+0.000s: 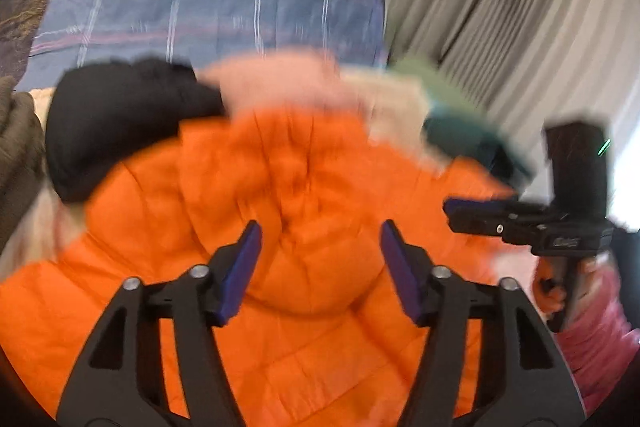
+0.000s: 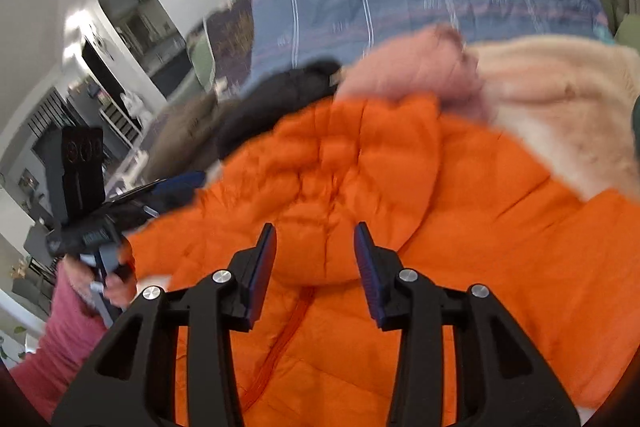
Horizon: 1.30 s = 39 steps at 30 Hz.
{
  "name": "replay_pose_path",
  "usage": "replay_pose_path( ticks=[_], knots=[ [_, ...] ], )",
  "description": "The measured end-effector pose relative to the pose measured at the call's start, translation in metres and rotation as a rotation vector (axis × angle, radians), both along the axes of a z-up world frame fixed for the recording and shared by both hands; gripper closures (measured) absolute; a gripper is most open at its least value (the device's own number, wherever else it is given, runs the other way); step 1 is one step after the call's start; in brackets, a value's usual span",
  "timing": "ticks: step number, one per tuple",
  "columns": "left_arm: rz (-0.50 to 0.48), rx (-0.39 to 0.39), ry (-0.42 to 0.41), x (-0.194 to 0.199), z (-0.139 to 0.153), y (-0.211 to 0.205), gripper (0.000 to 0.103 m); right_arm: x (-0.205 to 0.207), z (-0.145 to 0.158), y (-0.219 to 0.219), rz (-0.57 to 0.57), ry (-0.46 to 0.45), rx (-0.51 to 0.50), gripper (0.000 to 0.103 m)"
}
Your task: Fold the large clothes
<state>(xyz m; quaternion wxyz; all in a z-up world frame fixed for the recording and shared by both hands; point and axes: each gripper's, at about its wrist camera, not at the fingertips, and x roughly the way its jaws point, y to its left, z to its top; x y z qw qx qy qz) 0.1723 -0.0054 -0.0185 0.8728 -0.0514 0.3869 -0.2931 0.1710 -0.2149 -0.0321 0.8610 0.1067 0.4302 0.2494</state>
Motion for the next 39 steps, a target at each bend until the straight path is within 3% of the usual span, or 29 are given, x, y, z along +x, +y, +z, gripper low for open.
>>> replay_pose_path(
  ticks=[2, 5, 8, 12, 16, 22, 25, 29, 30, 31, 32, 36, 39],
  knots=[
    [-0.024, 0.078, 0.05, 0.005, -0.033, -0.023, 0.047, 0.011, -0.027, 0.015, 0.006, 0.047, -0.045, 0.062],
    [0.021, 0.171, 0.076, 0.024, -0.067, -0.032, 0.043, 0.025, -0.067, 0.024, -0.047, 0.102, -0.154, 0.063],
    [0.043, 0.15, 0.099, 0.037, -0.088, -0.031, 0.043, 0.036, -0.09, 0.019, -0.071, 0.092, -0.121, 0.064],
    [0.026, 0.172, 0.058, 0.035, -0.092, -0.036, 0.032, 0.03, -0.094, 0.027, -0.069, 0.023, -0.169, 0.063],
    [0.035, 0.175, 0.043, 0.023, -0.084, -0.032, 0.032, 0.023, -0.085, 0.028, -0.086, 0.034, -0.17, 0.061],
    [0.147, 0.058, -0.008, -0.023, -0.04, 0.021, 0.021, -0.009, -0.042, 0.016, -0.149, -0.027, -0.156, 0.06],
    [0.247, -0.012, -0.023, -0.058, -0.025, 0.071, 0.018, -0.017, -0.03, 0.02, -0.148, -0.061, -0.176, 0.06],
    [0.422, -0.03, -0.031, -0.106, -0.029, 0.132, 0.018, -0.019, -0.022, 0.03, -0.152, -0.083, -0.181, 0.059],
    [0.48, -0.033, -0.028, -0.118, -0.03, 0.148, 0.018, -0.018, -0.022, 0.035, -0.158, -0.09, -0.19, 0.054],
    [0.548, -0.03, -0.023, -0.132, -0.035, 0.166, 0.018, -0.014, -0.024, 0.045, -0.173, -0.096, -0.234, 0.037],
    [0.622, -0.026, -0.016, -0.149, -0.039, 0.19, 0.02, -0.01, -0.027, 0.053, -0.178, -0.1, -0.287, 0.031],
    [0.806, -0.1, 0.056, -0.202, -0.061, 0.258, 0.037, 0.011, -0.039, 0.074, -0.166, -0.122, -0.374, 0.031],
    [0.93, -0.135, 0.114, -0.224, -0.077, 0.296, 0.04, 0.026, -0.053, 0.078, -0.18, -0.086, -0.354, 0.028]
  ],
)
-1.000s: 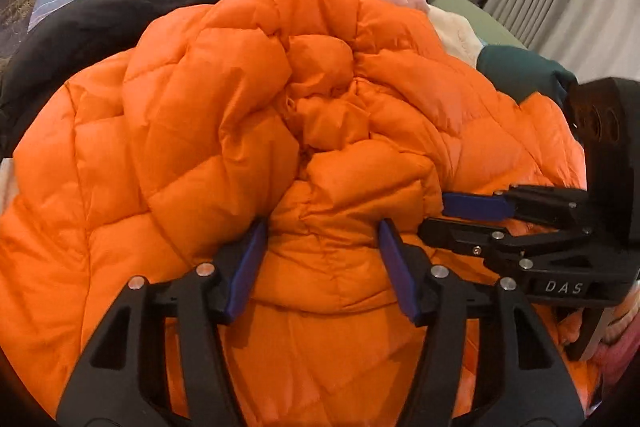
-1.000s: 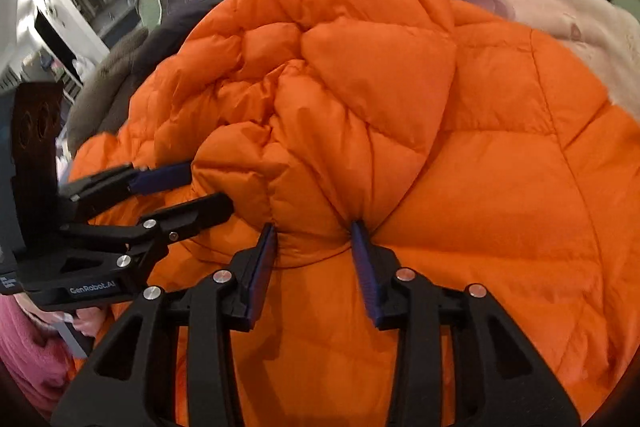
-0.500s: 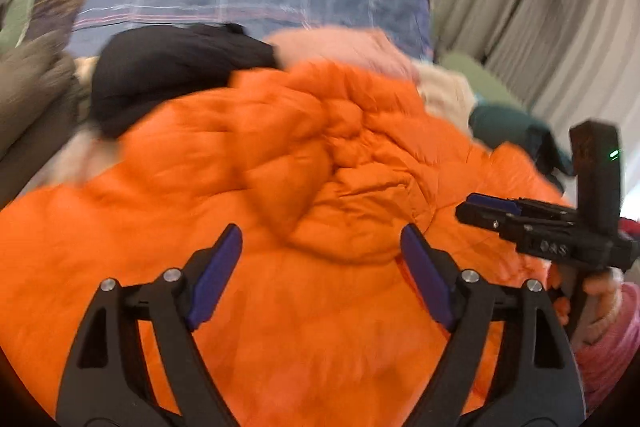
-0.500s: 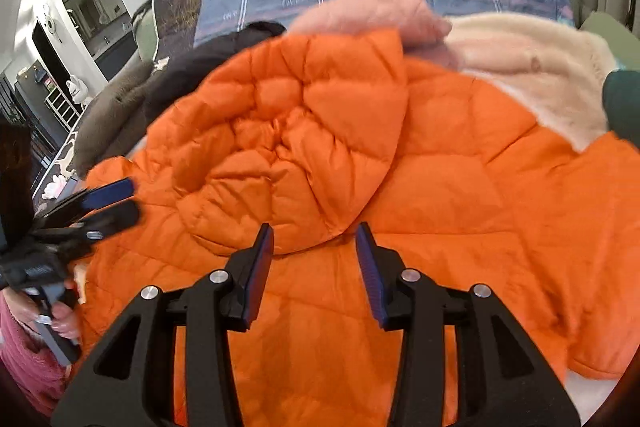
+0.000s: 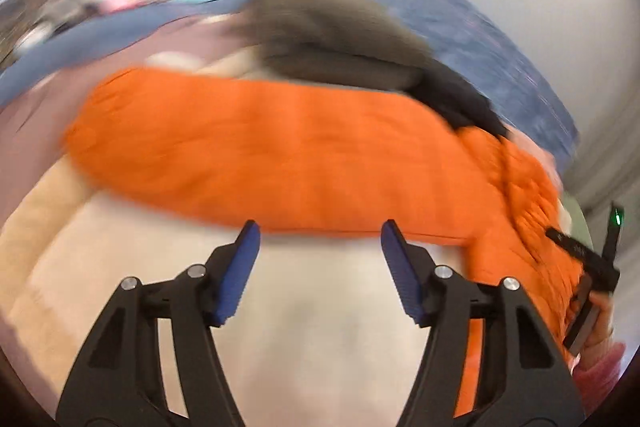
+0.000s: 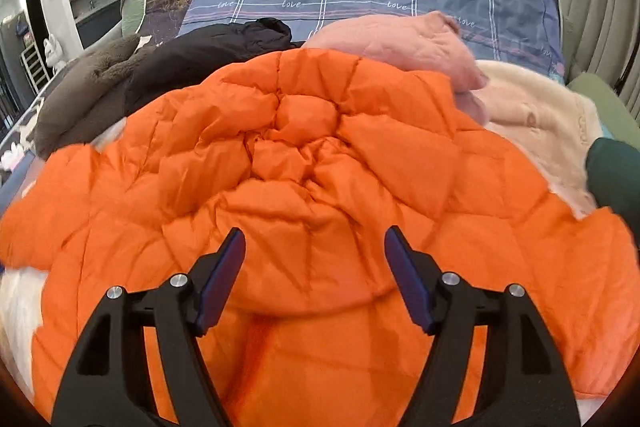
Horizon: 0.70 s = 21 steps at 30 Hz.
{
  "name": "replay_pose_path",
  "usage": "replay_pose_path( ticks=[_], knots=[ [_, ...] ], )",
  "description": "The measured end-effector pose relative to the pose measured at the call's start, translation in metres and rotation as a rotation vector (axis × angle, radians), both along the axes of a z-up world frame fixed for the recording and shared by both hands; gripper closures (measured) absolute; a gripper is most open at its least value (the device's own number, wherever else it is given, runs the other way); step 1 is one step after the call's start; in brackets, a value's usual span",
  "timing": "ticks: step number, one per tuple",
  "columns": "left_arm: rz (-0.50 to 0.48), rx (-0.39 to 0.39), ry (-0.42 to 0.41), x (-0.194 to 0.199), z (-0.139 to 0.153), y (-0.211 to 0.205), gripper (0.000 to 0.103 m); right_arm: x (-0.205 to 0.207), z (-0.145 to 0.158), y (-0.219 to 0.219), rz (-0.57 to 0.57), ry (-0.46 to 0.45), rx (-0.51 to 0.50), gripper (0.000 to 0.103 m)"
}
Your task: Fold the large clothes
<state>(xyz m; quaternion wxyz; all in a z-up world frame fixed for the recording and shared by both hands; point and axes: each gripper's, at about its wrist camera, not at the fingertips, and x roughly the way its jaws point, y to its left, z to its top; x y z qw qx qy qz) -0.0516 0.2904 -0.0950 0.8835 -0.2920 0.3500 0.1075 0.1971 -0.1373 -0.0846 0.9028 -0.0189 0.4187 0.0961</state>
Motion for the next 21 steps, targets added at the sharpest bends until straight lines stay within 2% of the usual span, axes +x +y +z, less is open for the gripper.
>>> replay_pose_path(
  ticks=[2, 4, 6, 8, 11, 13, 16, 17, 18, 19, 21],
  knots=[
    [0.067, -0.014, 0.012, -0.009, -0.009, 0.017, 0.04, 0.011, -0.022, 0.001, -0.028, 0.069, -0.019, 0.018],
    [0.124, -0.033, 0.029, -0.014, -0.015, 0.035, 0.038, 0.011, -0.039, -0.002, -0.032, 0.04, 0.01, 0.008],
    [0.187, -0.09, 0.052, -0.013, -0.026, 0.05, 0.028, 0.007, -0.041, -0.001, -0.025, 0.004, -0.006, 0.007],
    [0.268, -0.152, 0.066, -0.014, -0.038, 0.069, 0.022, 0.006, -0.041, -0.002, -0.026, -0.002, -0.01, 0.006],
    [0.357, -0.201, 0.062, -0.018, -0.053, 0.089, 0.021, 0.005, -0.042, -0.005, -0.025, -0.003, 0.006, 0.005],
    [0.37, -0.206, 0.05, -0.013, -0.057, 0.092, 0.018, 0.004, -0.043, -0.006, -0.025, -0.009, 0.006, 0.004],
    [0.394, -0.154, 0.049, 0.003, -0.055, 0.091, 0.02, 0.001, -0.045, -0.003, -0.026, -0.018, 0.004, 0.003],
    [0.4, -0.124, 0.039, 0.005, -0.05, 0.089, 0.047, 0.001, -0.045, -0.002, -0.026, -0.019, 0.005, 0.003],
    [0.397, -0.082, 0.034, 0.008, -0.045, 0.089, 0.09, 0.001, -0.045, -0.003, -0.024, -0.019, 0.012, 0.002],
    [0.388, -0.033, 0.045, 0.011, -0.038, 0.086, 0.097, 0.001, -0.045, -0.003, -0.024, -0.019, 0.016, 0.002],
    [0.387, 0.023, -0.003, 0.009, -0.016, 0.076, 0.098, 0.0, -0.045, -0.006, -0.023, -0.022, 0.027, 0.002]
  ],
)
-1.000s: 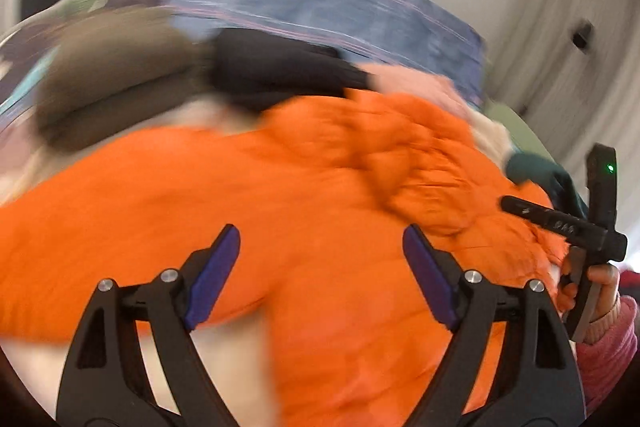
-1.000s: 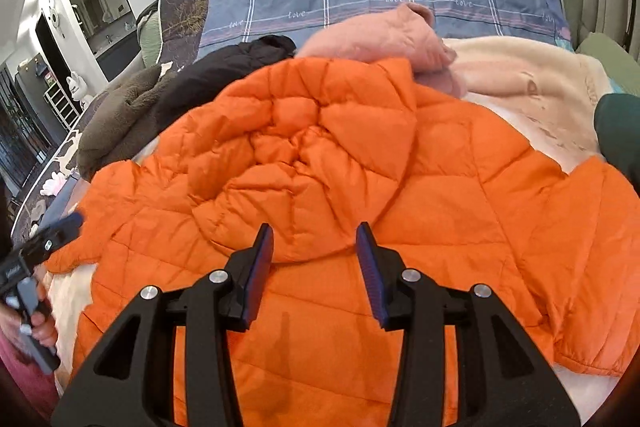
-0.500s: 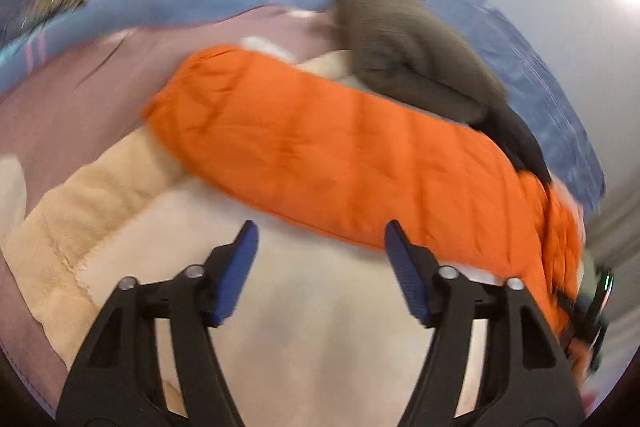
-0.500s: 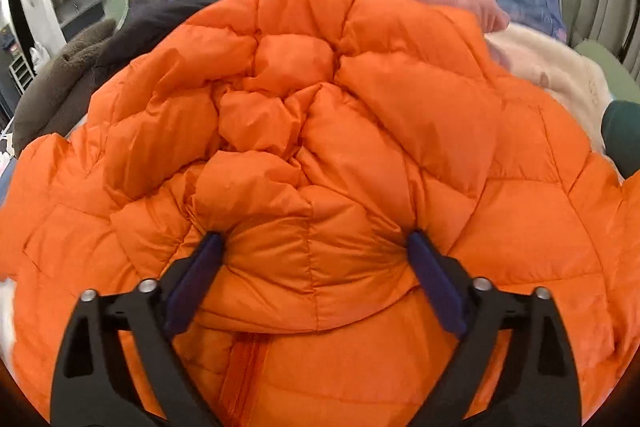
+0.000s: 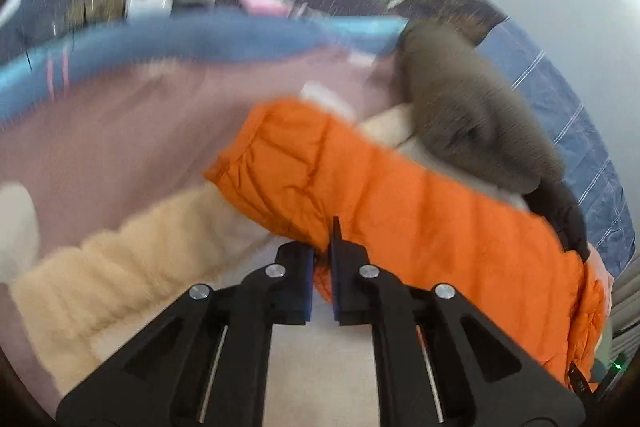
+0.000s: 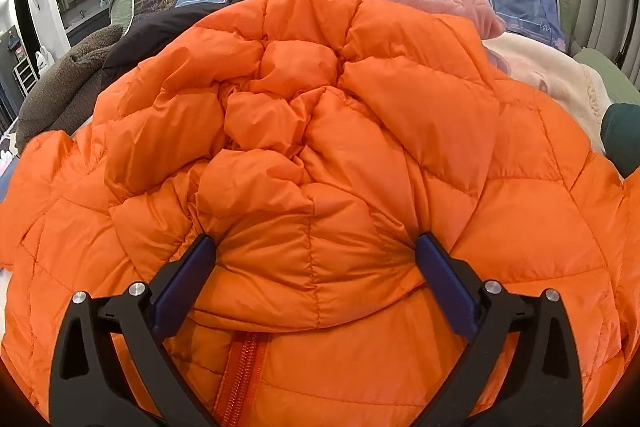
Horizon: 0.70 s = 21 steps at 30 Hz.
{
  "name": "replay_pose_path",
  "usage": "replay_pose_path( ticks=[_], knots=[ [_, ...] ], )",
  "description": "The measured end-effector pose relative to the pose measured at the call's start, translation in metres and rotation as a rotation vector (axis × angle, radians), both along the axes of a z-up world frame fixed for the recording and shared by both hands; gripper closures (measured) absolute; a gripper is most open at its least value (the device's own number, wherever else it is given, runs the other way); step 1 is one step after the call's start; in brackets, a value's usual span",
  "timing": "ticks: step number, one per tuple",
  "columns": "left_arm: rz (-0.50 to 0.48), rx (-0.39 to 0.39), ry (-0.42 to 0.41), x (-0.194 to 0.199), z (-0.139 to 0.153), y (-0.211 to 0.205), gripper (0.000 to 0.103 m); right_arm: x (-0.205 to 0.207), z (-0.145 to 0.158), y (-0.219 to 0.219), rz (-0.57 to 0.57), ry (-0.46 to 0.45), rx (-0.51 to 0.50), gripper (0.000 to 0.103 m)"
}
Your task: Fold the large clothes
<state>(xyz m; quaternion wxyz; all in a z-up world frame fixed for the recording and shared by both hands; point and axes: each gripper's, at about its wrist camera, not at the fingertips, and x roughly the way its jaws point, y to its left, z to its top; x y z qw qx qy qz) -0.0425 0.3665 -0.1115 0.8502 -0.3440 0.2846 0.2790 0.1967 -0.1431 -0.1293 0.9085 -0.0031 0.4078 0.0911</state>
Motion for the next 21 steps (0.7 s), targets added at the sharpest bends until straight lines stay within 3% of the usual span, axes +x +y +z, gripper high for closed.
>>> replay_pose_path(
  ticks=[3, 6, 12, 16, 21],
  knots=[
    [-0.077, 0.147, -0.084, 0.009, 0.05, -0.036, 0.098, 0.001, 0.0, 0.0, 0.001, 0.0, 0.003, 0.002],
    [-0.251, 0.242, -0.2, 0.033, 0.108, -0.09, 0.098, 0.001, 0.002, -0.002, 0.003, 0.004, 0.021, 0.002],
    [-0.603, 0.298, -0.366, 0.087, 0.181, -0.207, 0.098, -0.017, 0.036, -0.046, -0.027, 0.053, 0.206, 0.002],
    [-0.8, 0.317, -0.397, 0.123, 0.191, -0.293, 0.098, -0.046, 0.069, -0.09, -0.079, -0.019, 0.267, 0.002],
    [-1.011, 0.257, -0.358, 0.163, 0.166, -0.395, 0.097, -0.079, 0.08, -0.146, -0.164, -0.031, 0.313, 0.002]
  ],
)
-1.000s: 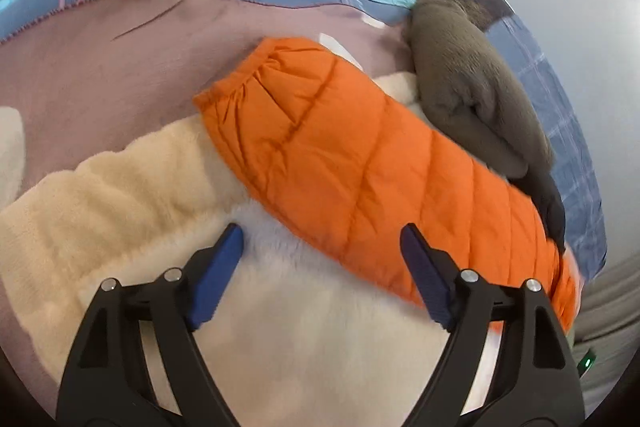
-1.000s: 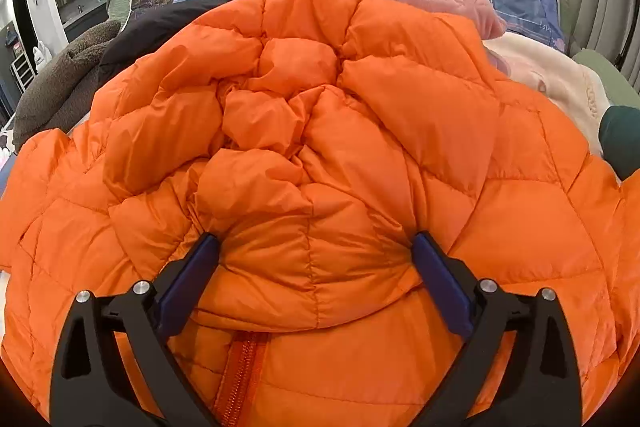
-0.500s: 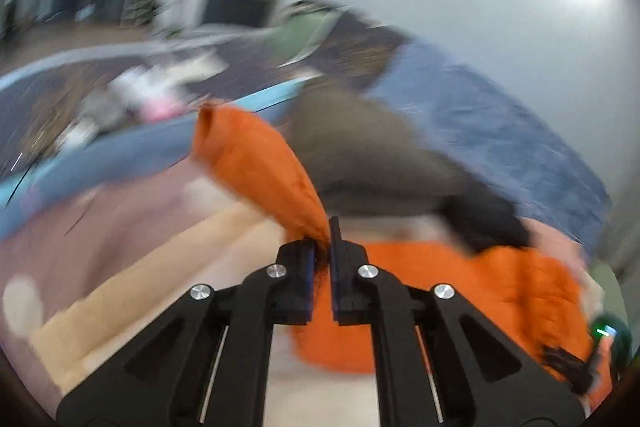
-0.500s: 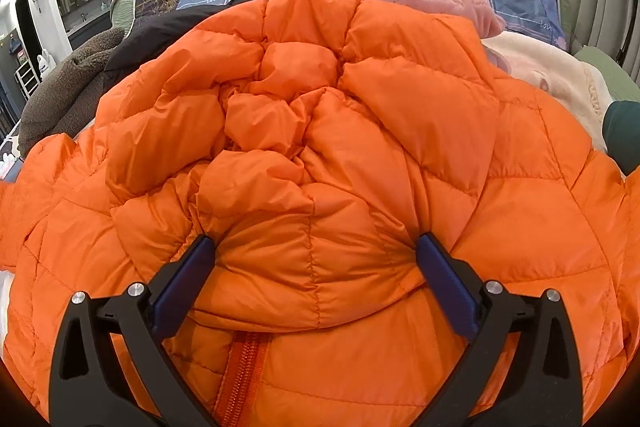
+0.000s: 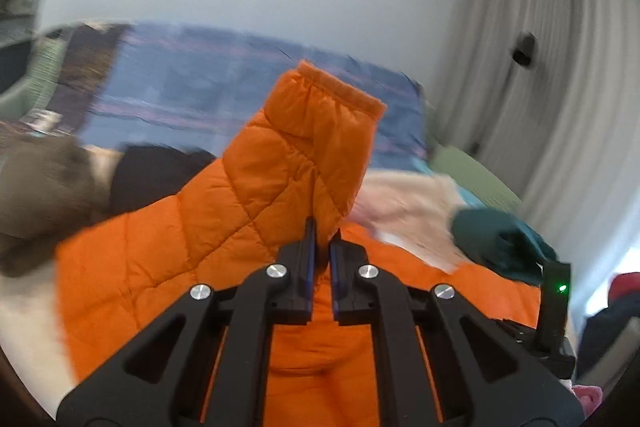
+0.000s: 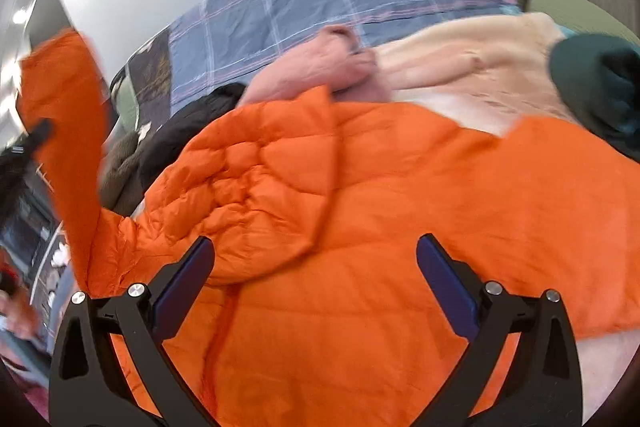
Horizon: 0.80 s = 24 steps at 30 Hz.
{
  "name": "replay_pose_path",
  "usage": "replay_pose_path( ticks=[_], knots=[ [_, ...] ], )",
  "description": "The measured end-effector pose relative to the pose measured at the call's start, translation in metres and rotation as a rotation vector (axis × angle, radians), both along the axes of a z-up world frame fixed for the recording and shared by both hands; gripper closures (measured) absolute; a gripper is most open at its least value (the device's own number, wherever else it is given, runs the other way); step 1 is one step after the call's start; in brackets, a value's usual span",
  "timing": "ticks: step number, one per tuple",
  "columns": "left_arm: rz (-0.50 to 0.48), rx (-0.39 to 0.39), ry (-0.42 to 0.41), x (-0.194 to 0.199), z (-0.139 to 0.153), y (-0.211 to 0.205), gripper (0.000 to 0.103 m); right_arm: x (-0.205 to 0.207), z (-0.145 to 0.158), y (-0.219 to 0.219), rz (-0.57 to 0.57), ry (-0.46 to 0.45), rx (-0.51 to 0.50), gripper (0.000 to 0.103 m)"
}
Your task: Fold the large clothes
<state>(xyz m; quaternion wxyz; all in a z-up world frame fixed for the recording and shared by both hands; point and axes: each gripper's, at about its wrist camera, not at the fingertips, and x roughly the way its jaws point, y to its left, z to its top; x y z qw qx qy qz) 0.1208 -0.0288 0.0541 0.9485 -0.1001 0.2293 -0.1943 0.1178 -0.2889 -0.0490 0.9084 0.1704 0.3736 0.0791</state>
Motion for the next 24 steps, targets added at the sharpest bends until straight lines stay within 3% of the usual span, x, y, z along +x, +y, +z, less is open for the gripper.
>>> replay_pose_path(
  ticks=[4, 6, 8, 10, 14, 20, 23, 24],
  knots=[
    [-0.123, 0.043, 0.09, 0.019, -0.044, -0.069, 0.095, -0.018, -0.008, -0.027, -0.06, 0.013, -0.014, 0.002],
    [-0.196, 0.062, 0.175, 0.027, -0.075, -0.094, 0.077, -0.027, -0.015, -0.037, -0.081, 0.033, -0.001, 0.002],
    [-0.241, 0.094, 0.245, 0.028, -0.097, -0.104, 0.067, -0.031, -0.021, -0.046, -0.093, 0.053, 0.017, 0.002],
    [-0.26, 0.102, 0.273, 0.028, -0.106, -0.102, 0.066, -0.034, -0.024, -0.048, -0.092, 0.062, 0.036, 0.002],
    [-0.229, 0.084, 0.261, 0.028, -0.092, -0.071, 0.063, -0.028, -0.018, -0.04, -0.059, 0.036, 0.019, 0.003],
    [-0.082, 0.12, 0.208, 0.01, -0.082, 0.001, 0.06, 0.006, -0.009, -0.003, 0.042, 0.004, -0.032, 0.022],
    [-0.006, 0.102, 0.257, 0.015, -0.093, 0.031, 0.063, 0.025, -0.011, 0.013, 0.084, 0.013, -0.007, 0.053],
    [0.004, 0.097, 0.293, 0.02, -0.101, 0.039, 0.069, 0.034, -0.014, 0.02, 0.11, 0.023, 0.032, 0.069]
  ],
)
